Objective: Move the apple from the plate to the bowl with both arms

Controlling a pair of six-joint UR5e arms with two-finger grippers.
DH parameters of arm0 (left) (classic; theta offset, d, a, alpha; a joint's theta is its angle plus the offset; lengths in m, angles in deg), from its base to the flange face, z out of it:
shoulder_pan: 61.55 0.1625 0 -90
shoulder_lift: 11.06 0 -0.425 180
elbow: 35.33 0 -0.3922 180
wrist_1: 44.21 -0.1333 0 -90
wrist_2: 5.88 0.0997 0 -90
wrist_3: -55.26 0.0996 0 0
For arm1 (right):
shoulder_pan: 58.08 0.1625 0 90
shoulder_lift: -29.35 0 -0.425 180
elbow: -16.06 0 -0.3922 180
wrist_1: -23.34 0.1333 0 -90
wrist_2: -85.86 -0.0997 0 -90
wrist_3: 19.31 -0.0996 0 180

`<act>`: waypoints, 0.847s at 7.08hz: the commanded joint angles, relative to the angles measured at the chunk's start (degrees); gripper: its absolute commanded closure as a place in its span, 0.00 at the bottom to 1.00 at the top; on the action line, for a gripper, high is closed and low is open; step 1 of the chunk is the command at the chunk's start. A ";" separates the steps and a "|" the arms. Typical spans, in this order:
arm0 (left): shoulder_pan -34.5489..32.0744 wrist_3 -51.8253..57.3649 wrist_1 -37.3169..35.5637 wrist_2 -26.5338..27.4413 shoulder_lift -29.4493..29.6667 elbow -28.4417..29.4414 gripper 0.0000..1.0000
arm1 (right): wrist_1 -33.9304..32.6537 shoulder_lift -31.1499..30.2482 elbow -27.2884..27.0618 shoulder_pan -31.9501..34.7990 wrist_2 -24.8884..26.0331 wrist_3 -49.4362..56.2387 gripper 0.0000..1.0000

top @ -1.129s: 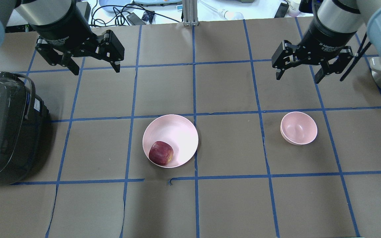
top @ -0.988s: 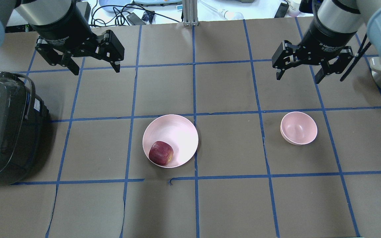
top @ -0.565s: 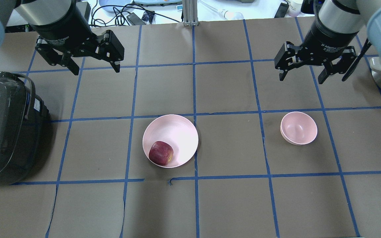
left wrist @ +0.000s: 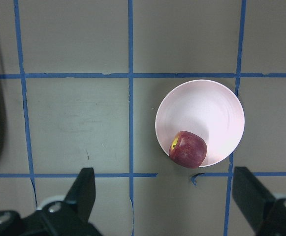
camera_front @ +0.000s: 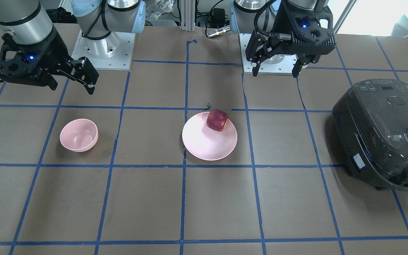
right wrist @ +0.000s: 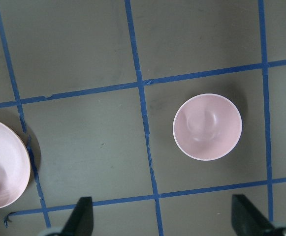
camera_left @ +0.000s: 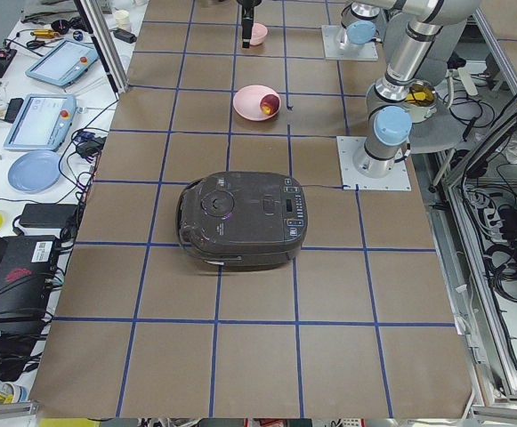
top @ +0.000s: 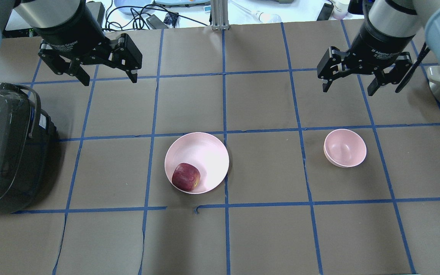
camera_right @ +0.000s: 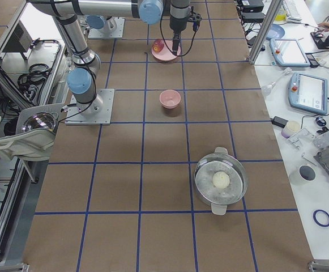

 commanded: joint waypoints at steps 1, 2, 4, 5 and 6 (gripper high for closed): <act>0.45 0.10 0.08 0.73 0.06 0.09 0.00 | -0.06 0.05 0.08 0.00 -0.03 -0.03 0.00; 0.45 0.01 -0.53 0.82 0.41 0.70 0.00 | 0.12 0.05 -0.01 0.00 0.23 -0.03 0.00; 0.28 0.45 -0.27 0.82 1.38 0.44 0.00 | 0.03 0.05 -0.01 0.00 0.23 -0.03 0.00; 0.28 0.45 -0.71 0.82 1.47 0.27 0.00 | 0.03 0.05 -0.10 0.00 0.23 -0.03 0.00; 0.28 0.19 -0.71 0.30 1.81 -0.17 0.00 | 0.12 0.05 -0.19 0.00 0.23 -0.03 0.00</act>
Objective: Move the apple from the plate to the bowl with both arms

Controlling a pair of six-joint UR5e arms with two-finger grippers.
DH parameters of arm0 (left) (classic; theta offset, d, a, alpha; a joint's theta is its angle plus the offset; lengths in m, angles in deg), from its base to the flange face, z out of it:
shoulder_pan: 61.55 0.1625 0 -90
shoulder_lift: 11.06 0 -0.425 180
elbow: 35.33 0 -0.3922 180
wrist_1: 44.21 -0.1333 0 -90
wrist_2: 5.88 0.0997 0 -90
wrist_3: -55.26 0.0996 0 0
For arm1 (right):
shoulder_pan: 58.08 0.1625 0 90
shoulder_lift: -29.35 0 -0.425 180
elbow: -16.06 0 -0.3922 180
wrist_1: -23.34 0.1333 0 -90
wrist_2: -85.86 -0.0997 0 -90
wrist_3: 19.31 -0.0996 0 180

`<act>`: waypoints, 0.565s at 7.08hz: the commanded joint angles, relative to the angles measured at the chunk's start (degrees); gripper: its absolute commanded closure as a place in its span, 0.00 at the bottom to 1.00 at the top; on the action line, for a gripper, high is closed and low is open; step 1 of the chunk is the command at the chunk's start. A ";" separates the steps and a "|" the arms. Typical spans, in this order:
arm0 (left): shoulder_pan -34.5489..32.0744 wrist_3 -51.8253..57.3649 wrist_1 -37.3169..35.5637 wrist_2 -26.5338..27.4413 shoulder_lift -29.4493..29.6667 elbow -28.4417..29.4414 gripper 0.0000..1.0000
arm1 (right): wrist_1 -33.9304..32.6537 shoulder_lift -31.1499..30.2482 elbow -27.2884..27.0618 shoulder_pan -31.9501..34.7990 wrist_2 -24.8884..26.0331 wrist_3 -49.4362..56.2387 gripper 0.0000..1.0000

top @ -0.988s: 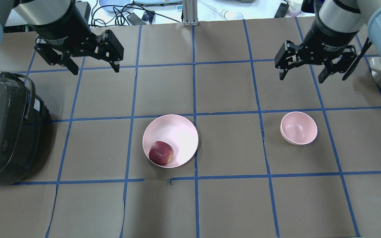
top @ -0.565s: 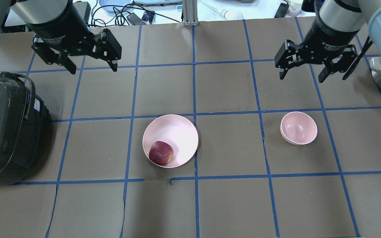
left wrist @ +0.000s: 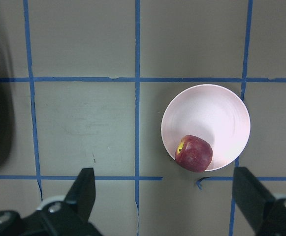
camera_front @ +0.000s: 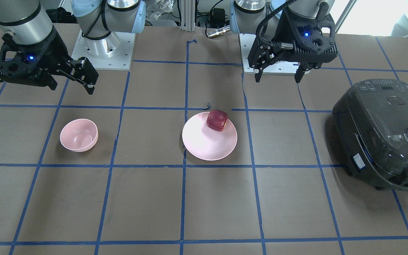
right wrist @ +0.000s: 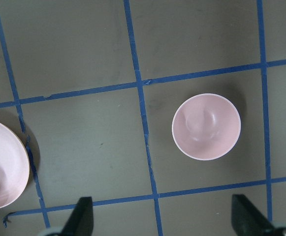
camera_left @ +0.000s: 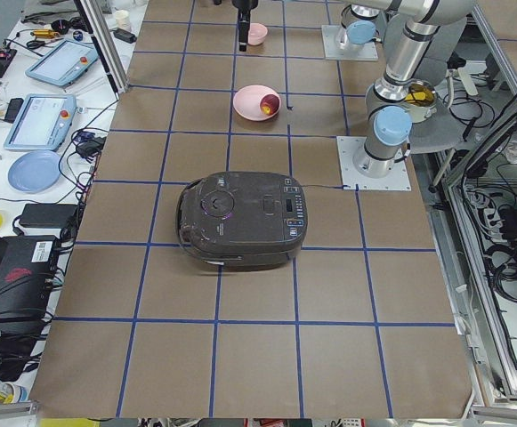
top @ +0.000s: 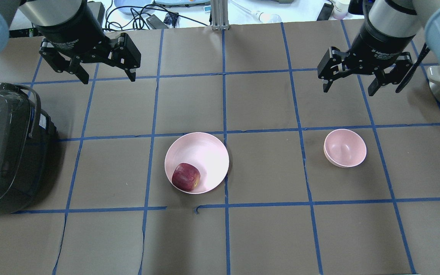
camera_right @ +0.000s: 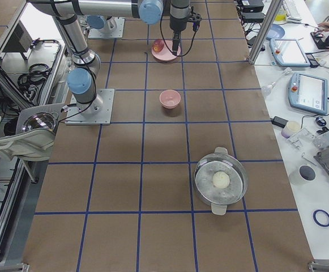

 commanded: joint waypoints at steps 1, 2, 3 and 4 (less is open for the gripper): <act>-0.18 -0.44 -0.13 -0.50 0.54 -0.45 0.00 | 0.42 0.00 -0.09 0.00 0.00 0.00 0.00; -0.35 -0.18 -0.13 -0.59 0.62 -0.62 0.00 | 0.42 0.00 -0.18 0.09 -0.17 0.00 0.00; -0.53 0.26 -0.22 -0.68 0.71 -1.06 0.00 | 0.42 0.00 -0.27 0.00 -0.09 0.00 0.00; -0.62 2.44 -0.22 -0.59 0.71 -1.50 0.00 | 0.42 0.00 -0.27 0.09 0.09 0.00 0.00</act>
